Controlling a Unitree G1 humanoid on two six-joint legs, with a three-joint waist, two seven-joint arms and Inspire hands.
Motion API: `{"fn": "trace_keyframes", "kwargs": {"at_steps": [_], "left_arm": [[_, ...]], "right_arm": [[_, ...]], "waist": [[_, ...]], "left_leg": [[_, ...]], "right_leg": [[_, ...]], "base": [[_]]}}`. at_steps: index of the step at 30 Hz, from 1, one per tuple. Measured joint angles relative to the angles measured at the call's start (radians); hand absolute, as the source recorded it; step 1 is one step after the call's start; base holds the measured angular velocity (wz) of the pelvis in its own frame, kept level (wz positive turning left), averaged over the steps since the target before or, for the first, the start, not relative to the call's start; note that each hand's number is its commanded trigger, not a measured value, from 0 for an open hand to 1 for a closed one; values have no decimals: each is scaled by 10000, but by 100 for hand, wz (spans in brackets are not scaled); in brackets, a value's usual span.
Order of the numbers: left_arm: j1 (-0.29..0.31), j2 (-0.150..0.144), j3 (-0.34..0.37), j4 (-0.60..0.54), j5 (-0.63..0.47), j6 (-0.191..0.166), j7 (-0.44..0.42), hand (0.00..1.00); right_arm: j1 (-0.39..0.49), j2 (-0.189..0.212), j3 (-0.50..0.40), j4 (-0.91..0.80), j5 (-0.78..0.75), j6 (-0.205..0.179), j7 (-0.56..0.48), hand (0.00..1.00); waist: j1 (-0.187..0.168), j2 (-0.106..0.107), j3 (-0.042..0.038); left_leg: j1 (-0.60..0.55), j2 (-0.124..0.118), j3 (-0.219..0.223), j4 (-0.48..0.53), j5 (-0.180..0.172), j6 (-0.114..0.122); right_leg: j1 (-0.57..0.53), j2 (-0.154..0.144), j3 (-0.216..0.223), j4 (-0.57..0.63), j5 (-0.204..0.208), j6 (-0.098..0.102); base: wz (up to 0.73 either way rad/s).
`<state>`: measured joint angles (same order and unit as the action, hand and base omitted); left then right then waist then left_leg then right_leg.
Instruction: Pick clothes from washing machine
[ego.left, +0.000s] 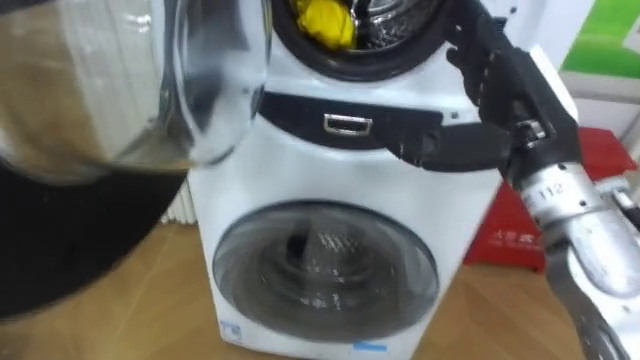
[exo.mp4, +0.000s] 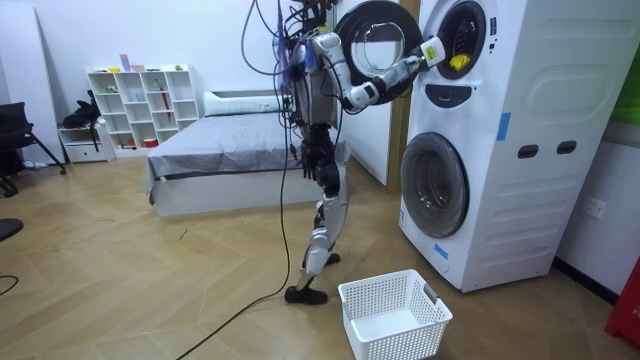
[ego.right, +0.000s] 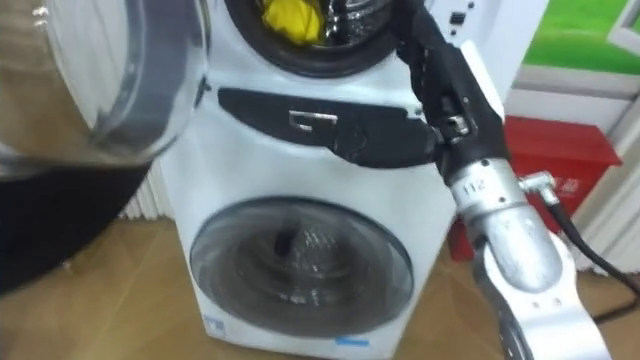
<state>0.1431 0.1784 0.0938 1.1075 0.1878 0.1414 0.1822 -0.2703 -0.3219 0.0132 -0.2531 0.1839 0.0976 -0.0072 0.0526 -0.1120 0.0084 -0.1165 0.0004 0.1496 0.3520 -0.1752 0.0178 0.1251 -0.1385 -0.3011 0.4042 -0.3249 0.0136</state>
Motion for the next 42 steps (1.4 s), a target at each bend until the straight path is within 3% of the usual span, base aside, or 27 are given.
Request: {"fn": "trace_keyframes", "kwargs": {"at_steps": [2,3,4,5,7,9,11,12,13,14,16,18,23,29,38,42], "left_arm": [[-460,10,-2,0,-12,-9,16,0],[-563,12,-14,2,-20,-12,31,0],[-679,23,-202,4,-128,-36,61,0],[-757,45,-446,-45,-210,-108,85,0],[-754,144,-708,-112,-220,-272,136,0],[-859,237,-765,-111,-192,-319,235,0],[-746,267,-765,-58,-224,-341,230,0],[-698,270,-764,-54,-234,-340,231,0],[-595,263,-764,-55,-257,-340,238,0],[-465,208,-777,-38,-270,-332,259,0],[-256,106,-779,-50,-265,-334,298,0],[-204,184,-710,-50,-258,-314,360,0],[-14,183,-570,-54,-193,-67,461,0],[-102,55,-561,-120,-209,-43,529,0],[-284,-118,-321,-288,-205,-125,719,0],[-37,-121,-181,-283,-206,-126,723,0]], "right_arm": [[0,-14,-15,-2,-401,7,-168,0],[1,-22,-8,16,-529,7,-194,0],[3,-39,-13,96,-781,5,-231,0],[5,-36,-35,241,-784,6,-230,0],[2,-37,-59,419,-791,15,-220,0],[-55,-38,-119,417,-746,70,-129,0],[-62,-40,-151,347,-809,324,-59,0],[-63,-42,-153,321,-850,349,-56,0],[-67,-40,-146,310,-880,349,-54,0],[-46,-44,-104,316,-874,363,-34,0],[-94,-46,-54,253,-539,384,34,0],[-224,-48,-33,208,-192,393,123,0],[-337,-45,-25,207,4,471,323,0],[-445,-41,-30,212,7,441,395,0],[-444,-43,-426,215,-155,445,261,0],[-442,-43,-629,215,-369,446,162,0]], "waist": [[-6,-35,15],[-6,-60,19],[-10,-68,18],[-72,-36,35],[-128,58,-4],[-137,35,-12],[-147,91,-29],[-177,77,-37],[-155,22,-71],[-164,41,-94],[5,286,-213],[143,278,-137],[346,118,-53],[337,109,-56],[181,183,-51],[76,198,-47]], "left_leg": [[251,-253,191,-97,-141,252],[317,-347,204,-95,-182,320],[511,-481,203,-108,-265,450],[742,-534,4,-167,-330,554],[953,-507,-424,-431,-386,622],[910,-410,-723,-507,-386,622],[985,-294,-1135,-523,-385,621],[1034,-314,-1143,-535,-386,620],[1229,-373,-1060,-611,-401,593],[1580,-427,-1074,-821,-455,499],[2119,-254,-1023,-1460,-417,416],[2312,-124,-980,-1795,-336,286],[2299,207,-797,-1903,-439,40],[2304,330,-697,-1920,-537,-88],[2324,446,-653,-2008,-542,-104],[2356,459,-551,-2004,-543,-104]], "right_leg": [[-529,-591,21,1620,-1,75],[-614,-739,30,1969,40,143],[-753,-917,69,2577,274,327],[-883,-901,234,3028,673,398],[-1089,-666,509,3193,794,498],[-1701,-372,561,3011,176,373],[-2505,240,832,1613,49,190],[-2638,294,853,1115,160,98],[-2767,378,981,108,829,25],[-2709,349,983,-159,1769,-271],[-2330,605,1084,-487,1793,-309],[-2193,758,1083,-701,1855,-405],[-1925,1249,1115,-1464,2206,-610],[-1789,1587,1327,-1864,2343,-709],[-1772,1729,1366,-2030,2342,-720],[-1772,1734,1348,-2035,2342,-719]], "base": [[18],[30],[40],[42],[28],[18],[25],[34],[42],[39],[1],[-11],[-12],[-10],[-1],[-6]]}}
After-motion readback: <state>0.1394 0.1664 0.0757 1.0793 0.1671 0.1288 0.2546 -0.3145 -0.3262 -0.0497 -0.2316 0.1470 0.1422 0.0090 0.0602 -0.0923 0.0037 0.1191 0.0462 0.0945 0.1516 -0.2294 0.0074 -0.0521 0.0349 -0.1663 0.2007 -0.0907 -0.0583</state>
